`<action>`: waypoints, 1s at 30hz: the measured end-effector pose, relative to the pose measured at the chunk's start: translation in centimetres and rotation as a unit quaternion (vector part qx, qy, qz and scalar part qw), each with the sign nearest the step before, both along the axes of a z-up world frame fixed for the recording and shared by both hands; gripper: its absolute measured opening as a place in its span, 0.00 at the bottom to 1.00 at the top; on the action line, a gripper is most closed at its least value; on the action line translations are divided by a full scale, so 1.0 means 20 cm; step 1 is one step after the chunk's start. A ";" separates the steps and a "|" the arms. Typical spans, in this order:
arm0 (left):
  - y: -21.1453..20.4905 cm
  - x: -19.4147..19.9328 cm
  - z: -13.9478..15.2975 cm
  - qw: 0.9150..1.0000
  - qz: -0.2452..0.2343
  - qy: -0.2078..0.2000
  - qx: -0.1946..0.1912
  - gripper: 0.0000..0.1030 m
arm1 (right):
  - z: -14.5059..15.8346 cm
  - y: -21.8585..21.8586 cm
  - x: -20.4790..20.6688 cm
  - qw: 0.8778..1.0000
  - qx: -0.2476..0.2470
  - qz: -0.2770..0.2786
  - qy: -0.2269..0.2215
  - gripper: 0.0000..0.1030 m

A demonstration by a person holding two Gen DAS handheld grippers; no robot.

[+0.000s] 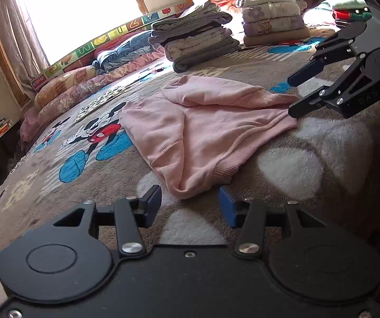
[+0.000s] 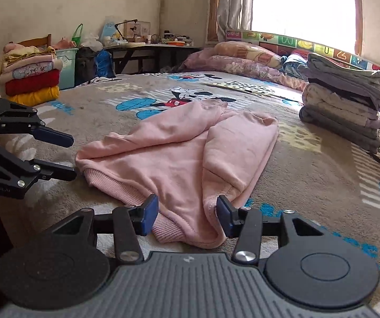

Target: Fold clothes

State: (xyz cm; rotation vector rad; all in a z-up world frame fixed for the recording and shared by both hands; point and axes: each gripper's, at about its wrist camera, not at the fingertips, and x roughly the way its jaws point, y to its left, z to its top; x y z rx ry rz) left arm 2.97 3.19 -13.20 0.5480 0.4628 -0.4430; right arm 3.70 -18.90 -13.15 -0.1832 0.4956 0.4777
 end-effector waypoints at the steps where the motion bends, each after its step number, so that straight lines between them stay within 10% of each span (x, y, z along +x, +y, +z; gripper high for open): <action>1: -0.01 0.00 -0.01 1.000 0.001 -0.004 0.015 0.46 | 0.01 0.00 -0.04 1.000 -0.011 0.005 -0.010 0.54; 9: -0.09 0.03 -0.10 0.996 -0.001 -0.026 0.085 0.46 | -0.08 0.07 -0.12 0.981 -0.187 0.009 -0.047 0.52; 18: -0.17 0.02 -0.10 0.986 -0.023 -0.080 0.148 0.50 | -0.11 0.12 -0.11 0.974 -0.214 0.019 -0.077 0.52; 25: -0.20 0.02 -0.14 0.983 -0.047 -0.057 0.171 0.25 | -0.12 0.13 -0.12 0.974 -0.207 0.009 -0.089 0.52; 30: -0.18 -0.02 -0.13 0.980 -0.035 -0.083 0.180 0.37 | -0.12 0.14 -0.13 0.969 -0.223 0.021 -0.101 0.52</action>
